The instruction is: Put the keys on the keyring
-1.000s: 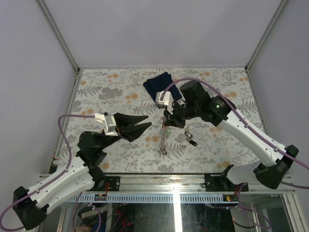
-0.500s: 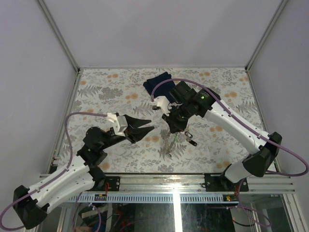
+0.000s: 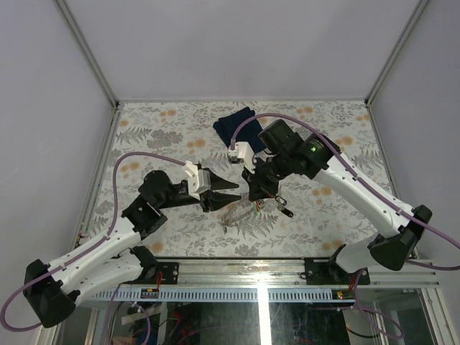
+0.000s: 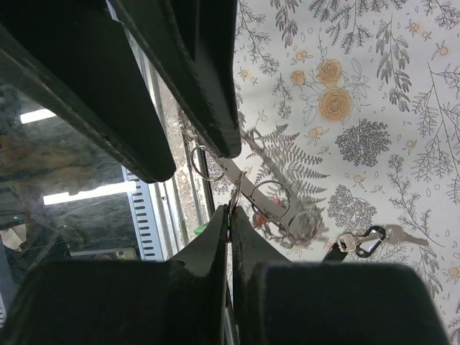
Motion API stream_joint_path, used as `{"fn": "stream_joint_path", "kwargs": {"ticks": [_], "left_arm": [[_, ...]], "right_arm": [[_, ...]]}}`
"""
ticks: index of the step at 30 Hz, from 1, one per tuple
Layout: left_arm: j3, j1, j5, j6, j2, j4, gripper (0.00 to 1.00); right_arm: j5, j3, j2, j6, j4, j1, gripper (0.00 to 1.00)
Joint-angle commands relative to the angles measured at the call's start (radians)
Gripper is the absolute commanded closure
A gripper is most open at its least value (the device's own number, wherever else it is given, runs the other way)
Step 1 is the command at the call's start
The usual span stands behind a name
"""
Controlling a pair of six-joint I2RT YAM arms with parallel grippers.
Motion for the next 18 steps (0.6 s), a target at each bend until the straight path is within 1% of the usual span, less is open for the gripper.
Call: {"fn": "stream_joint_path", "kwargs": {"ticks": [1, 7, 18], "left_arm": [[0.069, -0.006, 0.069, 0.078, 0.016, -0.102, 0.65], [0.146, -0.007, 0.103, 0.152, 0.056, -0.236, 0.64], [0.247, -0.007, 0.160, 0.256, 0.127, -0.410, 0.65]], "right_arm": [[-0.055, 0.000, -0.060, -0.016, 0.046, 0.010, 1.00], [-0.087, 0.001, -0.056, -0.027, 0.051, 0.010, 1.00], [-0.102, -0.007, -0.068, -0.035, 0.071, 0.010, 1.00]]}}
